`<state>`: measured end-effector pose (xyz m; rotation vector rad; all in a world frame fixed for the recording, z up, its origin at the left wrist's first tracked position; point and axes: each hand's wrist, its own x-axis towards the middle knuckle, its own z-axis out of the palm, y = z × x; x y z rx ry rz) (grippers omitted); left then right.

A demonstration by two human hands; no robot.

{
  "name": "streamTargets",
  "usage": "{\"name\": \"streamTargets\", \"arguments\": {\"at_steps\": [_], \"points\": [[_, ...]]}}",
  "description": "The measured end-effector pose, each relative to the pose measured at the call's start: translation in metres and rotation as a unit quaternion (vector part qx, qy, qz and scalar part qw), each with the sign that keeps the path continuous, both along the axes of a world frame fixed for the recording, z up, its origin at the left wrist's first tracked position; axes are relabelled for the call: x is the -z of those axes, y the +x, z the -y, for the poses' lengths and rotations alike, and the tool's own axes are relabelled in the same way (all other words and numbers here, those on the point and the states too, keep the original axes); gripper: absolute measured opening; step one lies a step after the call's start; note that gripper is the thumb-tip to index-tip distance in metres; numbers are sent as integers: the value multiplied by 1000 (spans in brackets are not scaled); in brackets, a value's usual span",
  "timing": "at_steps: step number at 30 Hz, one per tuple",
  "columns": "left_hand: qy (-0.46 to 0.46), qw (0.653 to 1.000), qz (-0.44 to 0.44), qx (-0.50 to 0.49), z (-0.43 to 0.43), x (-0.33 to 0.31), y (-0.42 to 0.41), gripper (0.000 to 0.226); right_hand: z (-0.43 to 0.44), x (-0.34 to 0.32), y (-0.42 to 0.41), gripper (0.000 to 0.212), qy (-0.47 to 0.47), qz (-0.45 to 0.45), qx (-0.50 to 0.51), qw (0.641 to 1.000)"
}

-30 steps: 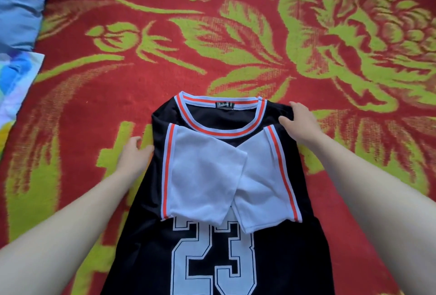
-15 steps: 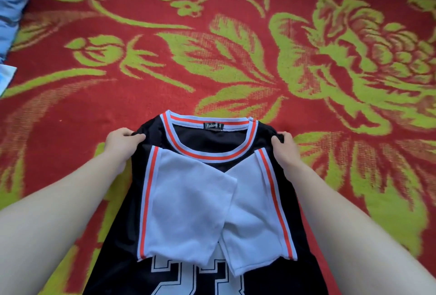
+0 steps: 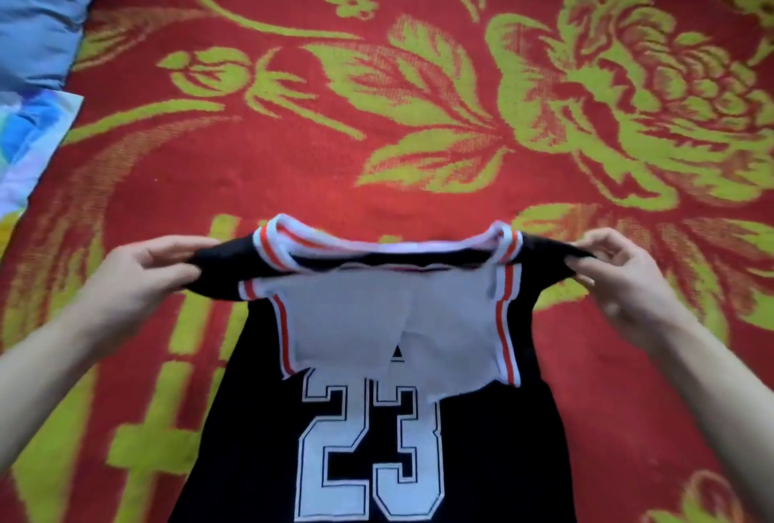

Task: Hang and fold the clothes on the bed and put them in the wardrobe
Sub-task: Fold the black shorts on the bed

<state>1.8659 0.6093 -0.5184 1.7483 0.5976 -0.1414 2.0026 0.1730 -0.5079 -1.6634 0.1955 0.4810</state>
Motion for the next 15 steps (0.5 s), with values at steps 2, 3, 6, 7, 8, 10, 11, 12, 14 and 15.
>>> {"name": "streamTargets", "arguments": {"at_steps": [2, 3, 6, 7, 8, 10, 11, 12, 14, 15], "points": [[77, 996, -6, 51, -3, 3, -38, 51, 17, -8, -32, 34, -10, 5, -46, 999], [95, 992, -12, 81, -1, 6, -58, 51, 25, -8, -49, 38, -38, 4, -86, 996], [134, 968, -10, 213, 10, 28, -110, 39, 42, 7, -96, 48, -144, -42, -218, 964], [179, 949, -9, 259, 17, 37, -124, 41, 46, 15, -108, 49, -181, -62, -261, 946], [225, 925, 6, 305, 25, 46, -136, 45, 46, 22, -119, 45, -214, -80, -311, 923], [367, 839, 47, 398, 41, 56, -151, 48, 40, 36, -133, 27, -279, -103, -427, 854], [418, 806, 55, 415, 49, 56, -156, 42, 35, 41, -136, 26, -298, -98, -463, 829], [449, 794, 62, 404, 56, 57, -158, 31, 28, 45, -136, 29, -305, -76, -468, 826], [472, 807, 55, 350, 71, 55, -153, 36, 8, 45, -129, 28, -326, 2, -406, 854], [482, 817, 56, 312, 78, 54, -146, 41, -2, 44, -122, 27, -353, 51, -376, 855]]}}
